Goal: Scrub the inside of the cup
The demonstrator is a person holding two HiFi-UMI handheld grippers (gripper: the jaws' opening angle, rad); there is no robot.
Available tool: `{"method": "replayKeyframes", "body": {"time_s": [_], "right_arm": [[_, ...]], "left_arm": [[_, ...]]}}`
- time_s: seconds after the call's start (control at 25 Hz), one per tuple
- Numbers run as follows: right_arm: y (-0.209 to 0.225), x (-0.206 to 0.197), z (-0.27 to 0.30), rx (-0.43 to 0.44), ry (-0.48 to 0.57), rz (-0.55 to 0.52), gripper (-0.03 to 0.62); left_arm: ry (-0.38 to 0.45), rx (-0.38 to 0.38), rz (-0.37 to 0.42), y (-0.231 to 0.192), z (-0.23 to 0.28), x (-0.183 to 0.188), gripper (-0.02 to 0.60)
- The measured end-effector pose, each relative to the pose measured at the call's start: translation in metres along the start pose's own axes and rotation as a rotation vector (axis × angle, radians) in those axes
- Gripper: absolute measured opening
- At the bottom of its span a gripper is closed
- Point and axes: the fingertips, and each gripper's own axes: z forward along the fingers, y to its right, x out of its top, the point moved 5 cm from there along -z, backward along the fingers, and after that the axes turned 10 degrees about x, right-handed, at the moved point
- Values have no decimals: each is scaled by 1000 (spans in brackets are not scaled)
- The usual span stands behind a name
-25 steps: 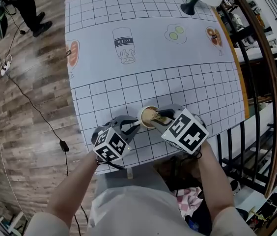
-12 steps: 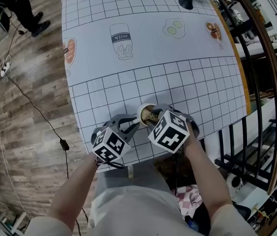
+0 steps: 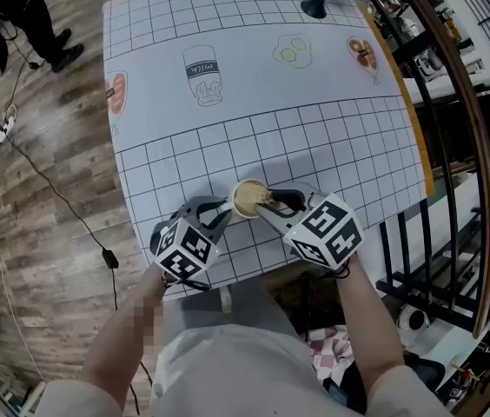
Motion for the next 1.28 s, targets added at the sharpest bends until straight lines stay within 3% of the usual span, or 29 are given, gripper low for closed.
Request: {"method": "replayKeyframes", "body": {"time_s": [0.2, 0.36, 0.48, 0.8, 1.08, 1.28], "right_arm": [[-10, 14, -38, -78, 209, 58, 110], [-18, 29, -68, -184, 311, 8, 112], [-22, 44, -88, -268, 376, -55, 114], [-57, 83, -147, -385, 546, -168, 114], [-93, 109, -212, -488, 712, -276, 117], [-129, 127, -246, -536, 803, -329, 118]], "left_arm": [[2, 21, -61, -3, -21, 7, 67], [40, 60, -115, -9, -44, 26, 67], [91, 109, -95, -19, -62, 50, 67], [333, 176, -35, -18, -121, 143, 57], [562, 281, 32, -6, -186, 230, 37], [696, 365, 19, -6, -239, 264, 25]]}}
